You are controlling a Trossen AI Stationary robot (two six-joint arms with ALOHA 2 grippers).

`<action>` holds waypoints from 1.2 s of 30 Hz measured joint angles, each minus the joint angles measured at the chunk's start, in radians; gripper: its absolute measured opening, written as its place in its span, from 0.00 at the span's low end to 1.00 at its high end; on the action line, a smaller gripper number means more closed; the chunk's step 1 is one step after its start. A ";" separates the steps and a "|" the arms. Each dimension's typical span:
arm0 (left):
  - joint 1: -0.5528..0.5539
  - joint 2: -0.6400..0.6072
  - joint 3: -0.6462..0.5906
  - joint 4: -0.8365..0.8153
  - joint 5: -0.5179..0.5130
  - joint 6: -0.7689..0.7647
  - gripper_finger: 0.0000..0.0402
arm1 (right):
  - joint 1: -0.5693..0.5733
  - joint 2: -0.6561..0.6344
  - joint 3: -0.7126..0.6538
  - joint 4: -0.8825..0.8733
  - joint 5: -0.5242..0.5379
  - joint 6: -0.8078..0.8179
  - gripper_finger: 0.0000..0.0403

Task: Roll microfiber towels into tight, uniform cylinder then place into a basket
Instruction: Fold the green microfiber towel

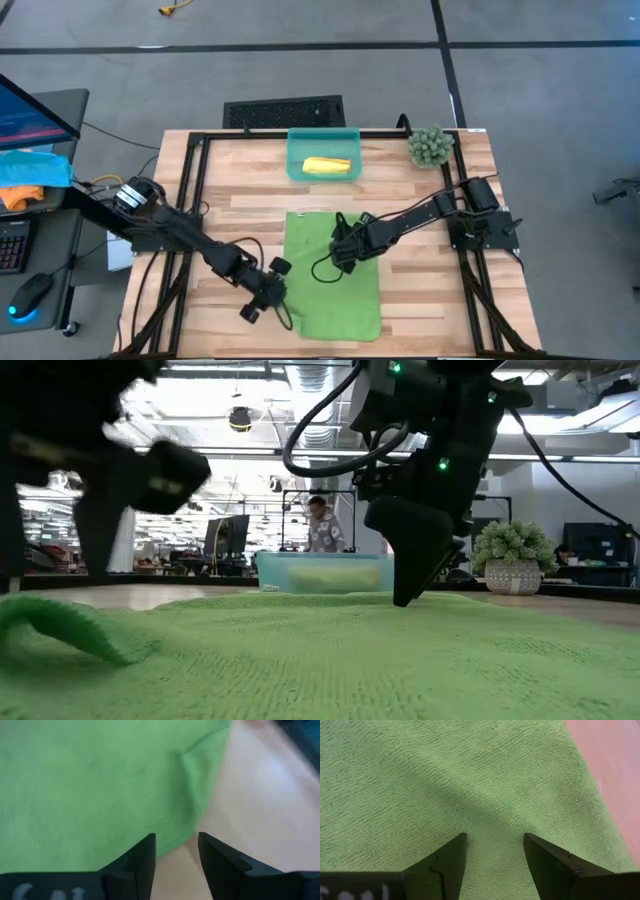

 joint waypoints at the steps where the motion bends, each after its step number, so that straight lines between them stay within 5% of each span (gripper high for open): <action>1: -0.005 -0.013 0.000 0.001 -0.001 0.010 0.35 | 0.000 0.000 0.003 0.000 0.000 0.000 0.55; 7: -0.016 -0.047 0.000 0.109 -0.070 0.106 0.35 | 0.001 0.000 0.017 0.010 0.000 -0.006 0.55; 14: 0.021 -0.035 -0.014 0.212 0.072 0.074 0.35 | 0.001 0.000 0.016 0.011 0.000 -0.009 0.55; 21: 0.060 -0.035 -0.022 0.168 0.021 0.106 0.35 | -0.020 0.000 0.016 0.034 0.020 -0.035 0.55; 26: 0.173 -0.035 -0.035 0.104 -0.091 0.118 0.35 | -0.060 0.000 0.015 0.016 0.023 -0.028 0.55; 36: 0.425 -0.034 -0.125 0.166 0.015 0.138 0.35 | -0.095 0.000 0.015 -0.018 0.017 -0.027 0.55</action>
